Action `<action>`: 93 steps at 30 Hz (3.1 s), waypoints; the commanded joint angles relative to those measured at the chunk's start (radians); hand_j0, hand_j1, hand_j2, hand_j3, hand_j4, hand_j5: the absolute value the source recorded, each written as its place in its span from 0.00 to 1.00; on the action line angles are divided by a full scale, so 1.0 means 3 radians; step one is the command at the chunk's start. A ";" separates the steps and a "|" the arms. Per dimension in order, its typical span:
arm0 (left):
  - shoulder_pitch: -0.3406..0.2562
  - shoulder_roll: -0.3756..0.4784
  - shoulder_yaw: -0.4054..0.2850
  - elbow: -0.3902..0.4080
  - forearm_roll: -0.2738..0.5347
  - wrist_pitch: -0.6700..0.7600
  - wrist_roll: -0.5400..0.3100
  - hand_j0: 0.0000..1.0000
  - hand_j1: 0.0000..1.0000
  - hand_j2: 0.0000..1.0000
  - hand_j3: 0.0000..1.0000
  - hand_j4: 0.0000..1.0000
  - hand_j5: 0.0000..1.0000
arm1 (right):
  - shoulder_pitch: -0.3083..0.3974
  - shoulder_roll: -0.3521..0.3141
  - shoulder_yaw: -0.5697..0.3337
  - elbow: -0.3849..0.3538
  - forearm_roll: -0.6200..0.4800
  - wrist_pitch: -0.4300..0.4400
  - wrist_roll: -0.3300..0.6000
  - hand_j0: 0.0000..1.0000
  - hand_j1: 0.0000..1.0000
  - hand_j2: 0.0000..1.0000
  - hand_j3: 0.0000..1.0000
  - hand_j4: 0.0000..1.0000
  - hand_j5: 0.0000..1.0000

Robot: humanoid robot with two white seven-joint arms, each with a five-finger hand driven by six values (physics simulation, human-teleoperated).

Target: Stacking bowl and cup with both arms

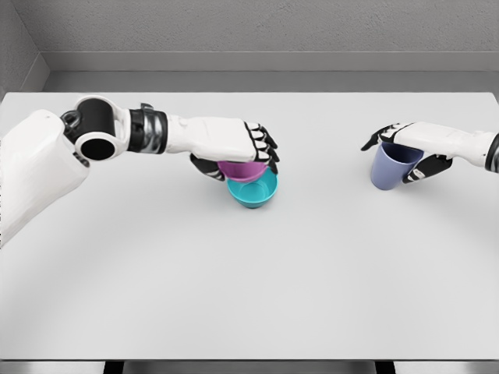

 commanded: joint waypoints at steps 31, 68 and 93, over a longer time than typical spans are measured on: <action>0.0026 -0.0155 -0.0080 0.0138 -0.0060 0.0010 0.0002 1.00 1.00 1.00 1.00 1.00 1.00 | -0.0169 -0.0023 0.0003 -0.0034 0.0026 -0.0007 0.0025 0.69 0.69 0.69 0.69 0.69 0.69; 0.1999 0.0929 0.2859 -0.0215 0.0538 0.0010 0.0274 1.00 1.00 1.00 1.00 1.00 1.00 | -0.0460 0.0294 0.0003 -0.0326 0.0015 -0.0007 0.0020 0.69 0.69 0.69 0.69 0.69 0.69; 0.2148 0.0392 0.2988 0.0082 0.0518 0.0010 0.0249 1.00 1.00 1.00 1.00 1.00 1.00 | -0.0532 0.0478 0.0004 -0.0786 0.0005 -0.0007 0.0015 0.69 0.69 0.69 0.69 0.69 0.69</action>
